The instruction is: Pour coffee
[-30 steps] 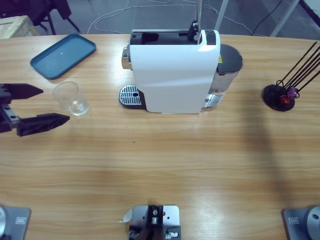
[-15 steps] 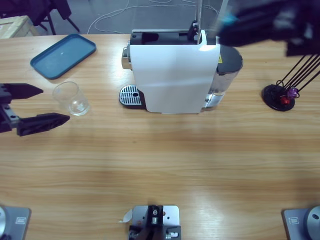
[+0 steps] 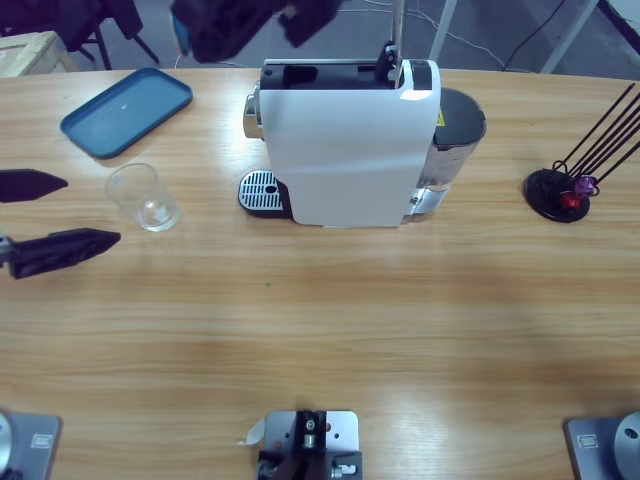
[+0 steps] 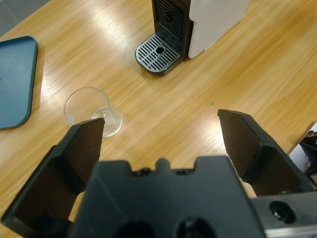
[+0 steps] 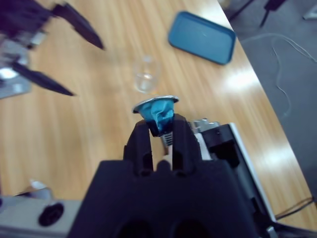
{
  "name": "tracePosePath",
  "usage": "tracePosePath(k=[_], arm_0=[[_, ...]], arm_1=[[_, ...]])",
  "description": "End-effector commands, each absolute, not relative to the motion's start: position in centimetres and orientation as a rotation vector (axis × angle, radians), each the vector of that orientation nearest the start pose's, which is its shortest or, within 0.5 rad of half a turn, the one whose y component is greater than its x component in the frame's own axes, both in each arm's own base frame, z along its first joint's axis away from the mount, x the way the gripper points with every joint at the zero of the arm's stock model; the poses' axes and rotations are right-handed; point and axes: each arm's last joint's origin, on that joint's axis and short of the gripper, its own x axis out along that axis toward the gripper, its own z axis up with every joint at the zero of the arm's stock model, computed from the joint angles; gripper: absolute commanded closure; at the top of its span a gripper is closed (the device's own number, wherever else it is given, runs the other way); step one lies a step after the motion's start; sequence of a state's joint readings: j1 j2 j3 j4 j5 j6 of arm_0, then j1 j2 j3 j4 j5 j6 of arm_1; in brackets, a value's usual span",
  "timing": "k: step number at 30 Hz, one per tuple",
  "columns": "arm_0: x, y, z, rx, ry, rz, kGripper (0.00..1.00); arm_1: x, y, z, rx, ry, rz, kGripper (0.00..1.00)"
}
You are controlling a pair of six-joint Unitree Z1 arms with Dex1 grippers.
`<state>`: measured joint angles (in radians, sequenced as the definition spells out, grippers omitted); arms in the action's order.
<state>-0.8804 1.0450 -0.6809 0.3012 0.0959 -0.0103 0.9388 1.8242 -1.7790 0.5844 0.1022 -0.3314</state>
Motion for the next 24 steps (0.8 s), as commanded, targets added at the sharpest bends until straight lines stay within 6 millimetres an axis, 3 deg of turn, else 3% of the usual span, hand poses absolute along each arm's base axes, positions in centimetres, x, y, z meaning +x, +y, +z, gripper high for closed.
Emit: tracePosePath(k=[1, 11, 24], arm_0=[[9.1, -9.7, 29.4, 0.327, 0.635, -0.720, 0.000], [9.4, -9.7, 29.1, 0.327, 0.651, -0.701, 0.000], [9.0, -9.3, 28.9, 0.324, 0.646, -0.701, 0.000]], arm_1=[[28.5, 33.8, 37.4, -0.667, 0.541, 0.927, 0.994], [30.2, 31.8, 36.9, -0.672, 0.592, 0.855, 0.984], [30.5, 32.4, 35.1, -0.659, 0.656, 0.895, 0.980]])
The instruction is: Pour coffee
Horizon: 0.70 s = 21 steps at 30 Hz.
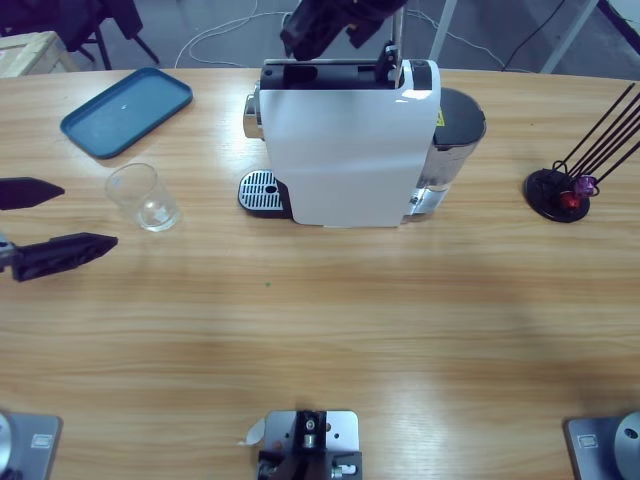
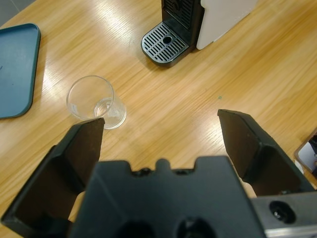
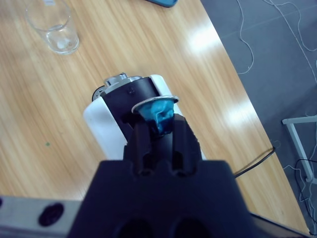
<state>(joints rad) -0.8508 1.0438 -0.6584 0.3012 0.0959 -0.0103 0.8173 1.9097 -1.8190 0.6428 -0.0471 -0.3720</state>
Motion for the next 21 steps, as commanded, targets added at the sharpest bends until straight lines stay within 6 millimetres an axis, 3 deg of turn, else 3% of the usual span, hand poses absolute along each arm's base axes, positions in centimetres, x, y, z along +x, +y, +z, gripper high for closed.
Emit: tracePosePath(k=[1, 15, 17, 18, 19, 21], arm_0=[[8.97, -9.24, 28.82, 0.324, 0.646, -0.701, 0.000], [8.70, -8.92, 28.58, 0.322, 0.644, -0.698, 0.000], [8.61, -8.81, 28.48, 0.323, 0.644, -0.697, 0.000], [8.59, -8.79, 28.40, 0.323, 0.646, -0.696, 0.000], [8.59, -8.78, 28.33, 0.323, 0.649, -0.696, 0.000], [8.60, -8.81, 28.27, 0.325, 0.652, -0.697, 0.000]], arm_1=[[30.44, 32.36, 34.90, -0.653, 0.665, 0.900, 0.980], [29.88, 31.96, 34.18, -0.652, 0.703, 0.902, 0.962], [29.85, 31.90, 34.22, -0.647, 0.705, 0.896, 0.707], [29.80, 31.83, 34.35, -0.647, 0.703, 0.891, 0.615], [29.74, 31.72, 34.53, -0.647, 0.699, 0.886, 0.589], [29.58, 31.44, 35.09, -0.646, 0.687, 0.869, 0.357]])
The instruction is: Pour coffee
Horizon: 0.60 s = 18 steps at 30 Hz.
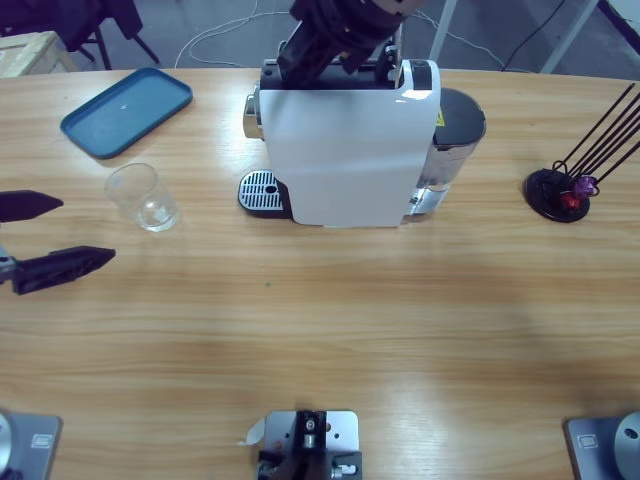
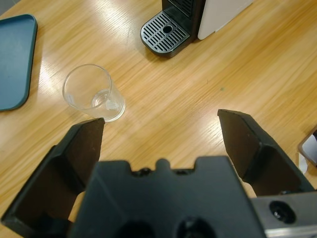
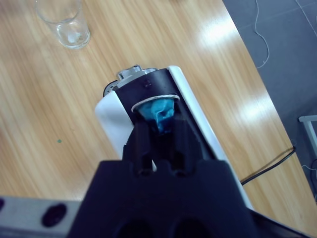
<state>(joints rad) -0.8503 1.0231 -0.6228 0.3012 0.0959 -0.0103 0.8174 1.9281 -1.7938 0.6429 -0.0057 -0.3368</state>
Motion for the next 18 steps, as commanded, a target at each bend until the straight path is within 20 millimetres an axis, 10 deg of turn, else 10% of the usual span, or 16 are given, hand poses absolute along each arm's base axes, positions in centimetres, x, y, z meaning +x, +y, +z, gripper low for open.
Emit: tracePosePath(k=[1, 8, 13, 18], arm_0=[[8.6, -8.8, 28.3, 0.325, 0.653, -0.697, 0.000], [8.7, -9.0, 28.2, 0.328, 0.659, -0.696, 0.000], [8.8, -9.0, 28.3, 0.320, 0.650, -0.701, 0.000], [8.7, -8.9, 28.2, 0.320, 0.650, -0.701, 0.000]], arm_1=[[29.5, 31.3, 35.4, -0.644, 0.680, 0.863, 0.269], [28.2, 30.8, 38.2, -0.620, 0.600, 0.871, 0.253], [28.1, 30.7, 39.3, -0.631, 0.531, 0.827, 0.956], [28.7, 31.0, 39.3, -0.557, 0.525, 0.753, 1.000]])
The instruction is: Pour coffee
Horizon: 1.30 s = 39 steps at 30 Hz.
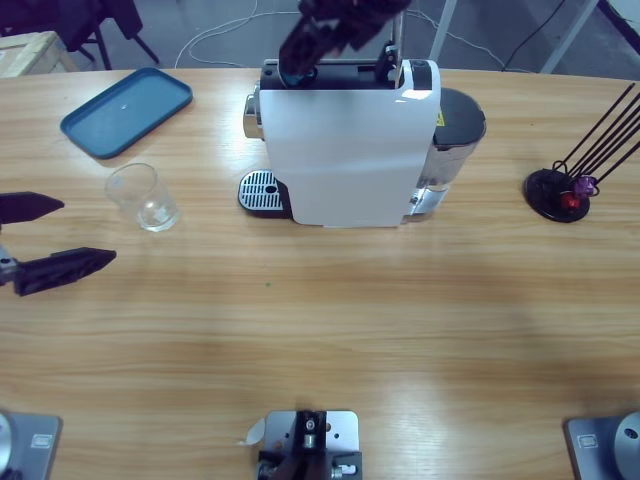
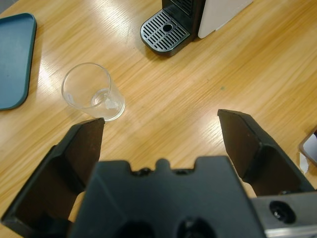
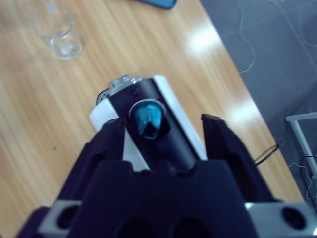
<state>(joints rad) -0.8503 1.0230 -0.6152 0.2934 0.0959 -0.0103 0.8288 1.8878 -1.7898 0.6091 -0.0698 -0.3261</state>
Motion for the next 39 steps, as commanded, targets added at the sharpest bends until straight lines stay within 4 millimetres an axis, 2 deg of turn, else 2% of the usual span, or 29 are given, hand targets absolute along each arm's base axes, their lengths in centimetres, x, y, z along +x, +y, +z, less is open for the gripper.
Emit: tracePosePath(k=[1, 11, 21, 24, 26, 28, 30, 32, 36, 39], arm_0=[[8.7, -8.9, 28.3, 0.320, 0.649, -0.701, 0.000], [8.7, -9.0, 28.0, 0.325, 0.659, -0.700, 0.000], [8.7, -8.9, 27.8, 0.327, 0.663, -0.699, 0.000], [8.7, -8.9, 27.8, 0.325, 0.658, -0.700, 0.000], [8.7, -9.0, 27.8, 0.323, 0.655, -0.700, 0.000], [8.8, -9.0, 28.0, 0.321, 0.651, -0.700, 0.000], [8.7, -9.0, 28.1, 0.319, 0.647, -0.701, 0.000], [8.7, -9.0, 28.2, 0.315, 0.641, -0.703, 0.000], [8.7, -9.0, 28.7, 0.306, 0.624, -0.707, 0.000], [8.8, -9.1, 29.1, 0.298, 0.613, -0.709, 0.000]], arm_1=[[28.8, 31.2, 39.0, -0.551, 0.536, 0.750, 1.000], [28.1, 31.9, 36.9, -0.500, 0.618, 0.806, 1.000], [27.7, 32.2, 37.3, -0.493, 0.596, 0.817, 1.000], [27.2, 31.6, 38.6, -0.461, 0.574, 0.813, 1.000], [25.4, 31.4, 40.4, -0.393, 0.564, 0.871, 1.000], [22.6, 31.6, 41.7, -0.373, 0.556, 0.920, 1.000], [20.5, 31.1, 42.3, -0.342, 0.593, 0.912, 1.000], [18.7, 30.1, 42.0, -0.330, 0.637, 0.865, 1.000], [16.4, 26.0, 40.3, -0.194, 0.754, 0.741, 1.000], [15.0, 23.1, 39.2, -0.119, 0.757, 0.640, 1.000]])
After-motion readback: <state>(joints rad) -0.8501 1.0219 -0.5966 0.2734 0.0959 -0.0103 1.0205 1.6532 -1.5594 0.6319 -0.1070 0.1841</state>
